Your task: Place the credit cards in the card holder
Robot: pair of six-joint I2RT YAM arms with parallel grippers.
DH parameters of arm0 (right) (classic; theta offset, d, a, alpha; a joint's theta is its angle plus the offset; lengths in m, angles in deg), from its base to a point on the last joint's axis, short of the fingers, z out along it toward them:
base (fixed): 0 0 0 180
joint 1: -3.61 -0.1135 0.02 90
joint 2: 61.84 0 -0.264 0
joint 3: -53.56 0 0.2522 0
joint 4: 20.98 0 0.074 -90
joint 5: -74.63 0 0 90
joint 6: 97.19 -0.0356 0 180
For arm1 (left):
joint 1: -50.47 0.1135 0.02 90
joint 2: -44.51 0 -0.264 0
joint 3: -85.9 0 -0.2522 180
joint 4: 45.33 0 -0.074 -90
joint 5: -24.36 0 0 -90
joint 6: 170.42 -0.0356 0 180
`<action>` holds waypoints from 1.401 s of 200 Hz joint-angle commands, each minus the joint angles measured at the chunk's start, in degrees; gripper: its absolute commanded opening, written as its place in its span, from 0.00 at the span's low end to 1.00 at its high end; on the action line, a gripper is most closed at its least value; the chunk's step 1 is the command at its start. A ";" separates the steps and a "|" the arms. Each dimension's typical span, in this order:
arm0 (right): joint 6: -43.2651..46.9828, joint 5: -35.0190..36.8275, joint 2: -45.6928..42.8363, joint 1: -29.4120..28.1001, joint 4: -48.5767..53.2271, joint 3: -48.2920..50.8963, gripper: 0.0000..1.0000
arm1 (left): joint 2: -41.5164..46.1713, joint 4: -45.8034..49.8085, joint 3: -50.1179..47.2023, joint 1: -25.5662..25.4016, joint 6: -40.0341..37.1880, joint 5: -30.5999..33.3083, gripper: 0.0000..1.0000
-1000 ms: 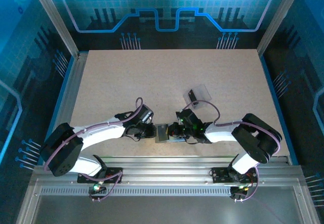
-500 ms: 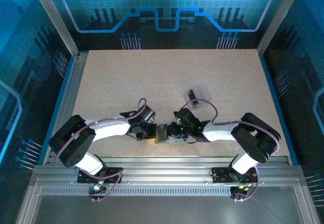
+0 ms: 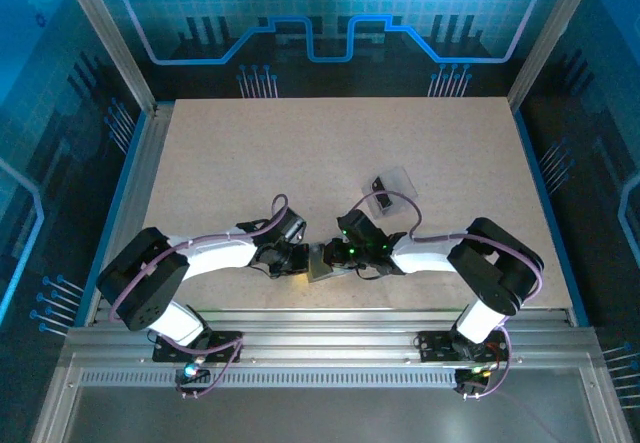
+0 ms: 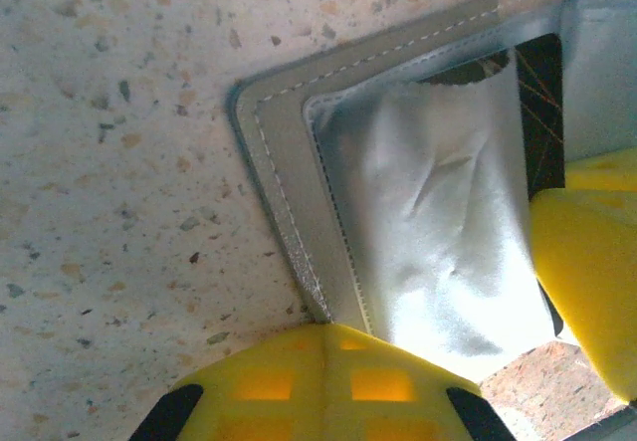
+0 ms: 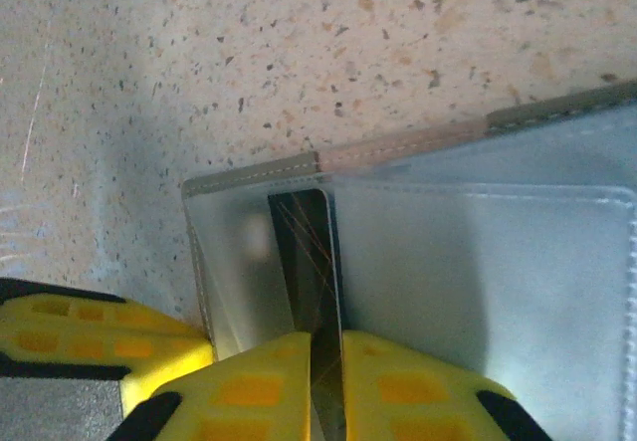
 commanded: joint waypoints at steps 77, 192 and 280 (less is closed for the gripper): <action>11.55 4.89 -6.04 -2.86 25.24 -9.62 0.46 | -2.46 -2.26 -1.87 -0.47 0.15 2.05 0.05; 20.18 17.22 1.13 -1.40 38.82 -18.15 0.44 | -2.91 -2.16 -1.43 -0.53 -0.21 1.48 0.05; 18.31 22.19 9.23 -5.05 40.21 -19.48 0.40 | -3.19 -1.74 -1.16 -0.52 -0.46 1.79 0.05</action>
